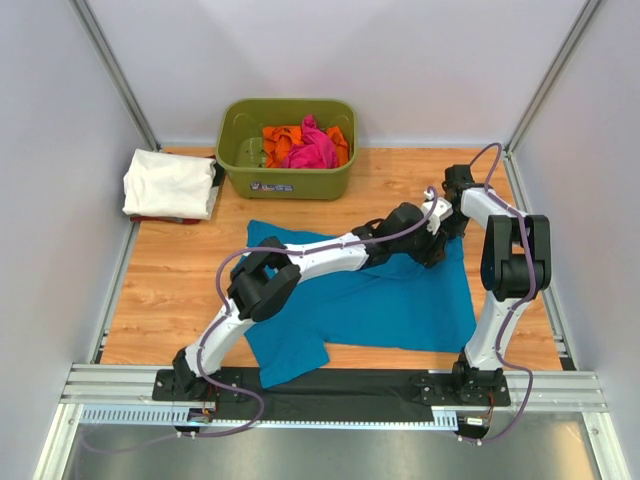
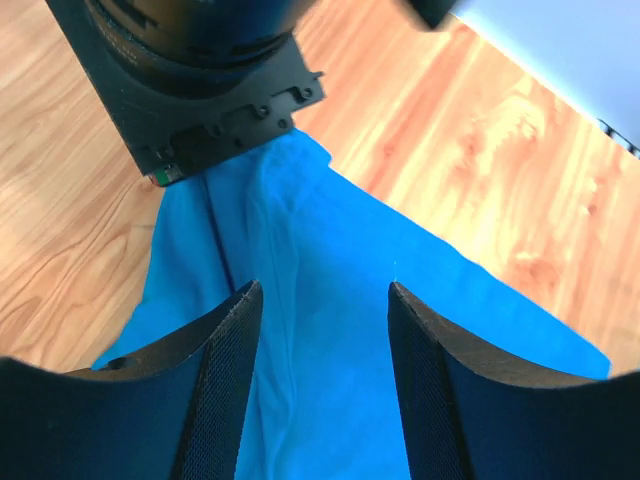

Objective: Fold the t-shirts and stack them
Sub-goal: Fold the tshirt

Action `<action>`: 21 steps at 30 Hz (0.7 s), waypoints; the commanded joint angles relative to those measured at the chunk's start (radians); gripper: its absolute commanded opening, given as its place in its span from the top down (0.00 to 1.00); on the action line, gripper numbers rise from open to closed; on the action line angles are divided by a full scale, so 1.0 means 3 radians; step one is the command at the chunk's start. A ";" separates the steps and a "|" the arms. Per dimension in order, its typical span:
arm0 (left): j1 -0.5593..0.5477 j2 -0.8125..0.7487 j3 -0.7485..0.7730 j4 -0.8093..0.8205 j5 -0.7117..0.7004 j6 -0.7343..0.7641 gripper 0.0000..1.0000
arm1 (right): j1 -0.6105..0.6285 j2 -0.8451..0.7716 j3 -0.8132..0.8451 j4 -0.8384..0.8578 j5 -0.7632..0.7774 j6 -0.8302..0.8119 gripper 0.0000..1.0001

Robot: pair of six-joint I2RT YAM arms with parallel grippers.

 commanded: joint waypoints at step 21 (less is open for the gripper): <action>0.0090 0.0868 0.0823 0.0210 0.0328 -0.0318 0.60 | -0.0047 0.0181 0.0055 0.0069 -0.0089 -0.0007 1.00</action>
